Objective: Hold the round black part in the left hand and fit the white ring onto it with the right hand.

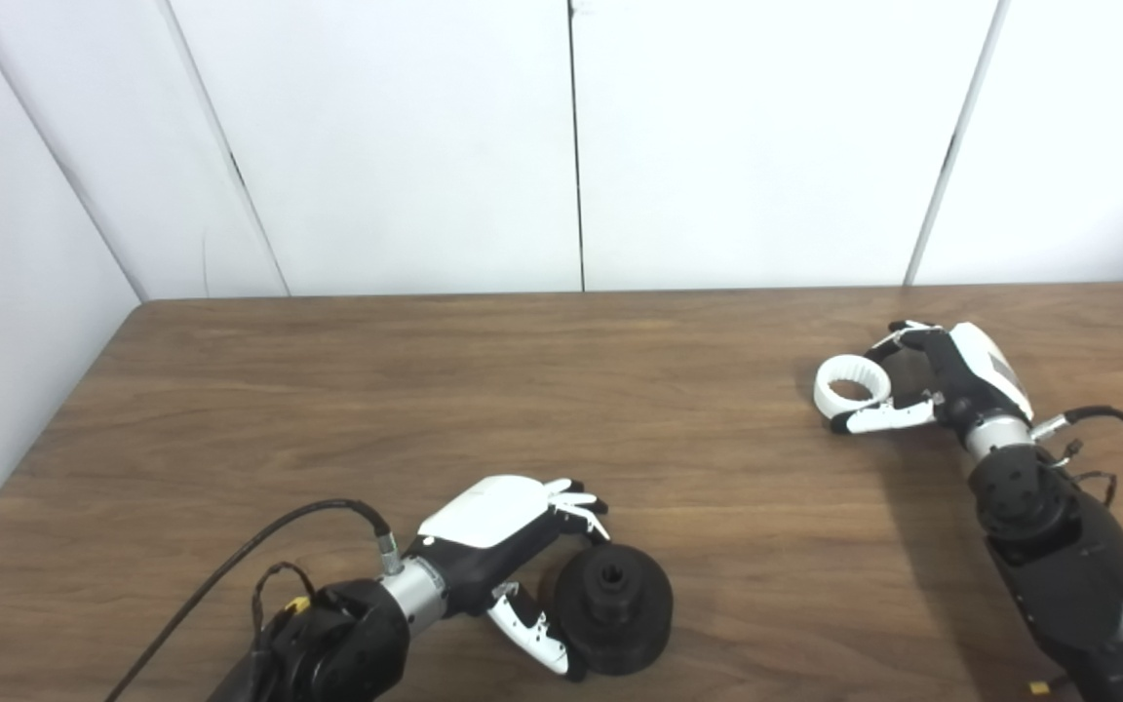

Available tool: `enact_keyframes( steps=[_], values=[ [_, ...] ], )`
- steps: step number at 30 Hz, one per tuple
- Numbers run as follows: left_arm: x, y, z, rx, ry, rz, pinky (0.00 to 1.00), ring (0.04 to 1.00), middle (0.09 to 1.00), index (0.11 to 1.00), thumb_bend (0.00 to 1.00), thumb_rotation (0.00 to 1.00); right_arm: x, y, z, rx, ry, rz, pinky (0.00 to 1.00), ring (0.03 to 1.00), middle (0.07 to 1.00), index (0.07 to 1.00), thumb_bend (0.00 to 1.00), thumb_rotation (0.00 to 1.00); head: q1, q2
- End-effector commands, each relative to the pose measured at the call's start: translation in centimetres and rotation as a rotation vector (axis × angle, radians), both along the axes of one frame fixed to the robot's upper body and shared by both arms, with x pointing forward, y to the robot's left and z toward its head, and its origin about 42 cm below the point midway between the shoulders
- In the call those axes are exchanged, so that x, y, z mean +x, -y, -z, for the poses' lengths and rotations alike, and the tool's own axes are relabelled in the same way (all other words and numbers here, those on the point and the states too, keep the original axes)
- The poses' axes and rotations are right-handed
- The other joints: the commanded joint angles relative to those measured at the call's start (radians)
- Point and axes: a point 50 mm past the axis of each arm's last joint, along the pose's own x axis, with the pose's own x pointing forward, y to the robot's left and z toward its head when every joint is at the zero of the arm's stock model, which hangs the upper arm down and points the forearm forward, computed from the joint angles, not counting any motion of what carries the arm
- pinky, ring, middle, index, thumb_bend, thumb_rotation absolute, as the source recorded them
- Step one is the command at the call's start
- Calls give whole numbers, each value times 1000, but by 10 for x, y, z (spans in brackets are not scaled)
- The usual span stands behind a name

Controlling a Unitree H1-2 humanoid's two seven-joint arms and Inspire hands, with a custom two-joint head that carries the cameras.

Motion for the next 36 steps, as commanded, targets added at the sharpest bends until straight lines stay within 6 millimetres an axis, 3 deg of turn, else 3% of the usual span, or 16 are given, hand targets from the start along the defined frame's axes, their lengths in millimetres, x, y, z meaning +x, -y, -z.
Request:
enact_keyframes(
  steps=[1,18,36],
  values=[
    [-7,2,7,11,-62,25,890,980,921,662,840,242,10,-3,-21,4,79,-13,930,956,874,489,525,152,0,1],
    [-7,3,10,13,-59,28,889,977,920,661,840,256,6,-1,-22,59,91,-13,899,945,865,488,526,149,-3,3],
    [-7,5,15,4,-51,36,907,968,916,643,839,249,-22,1,-37,76,105,-76,893,924,850,488,526,151,-8,2]
  ],
)
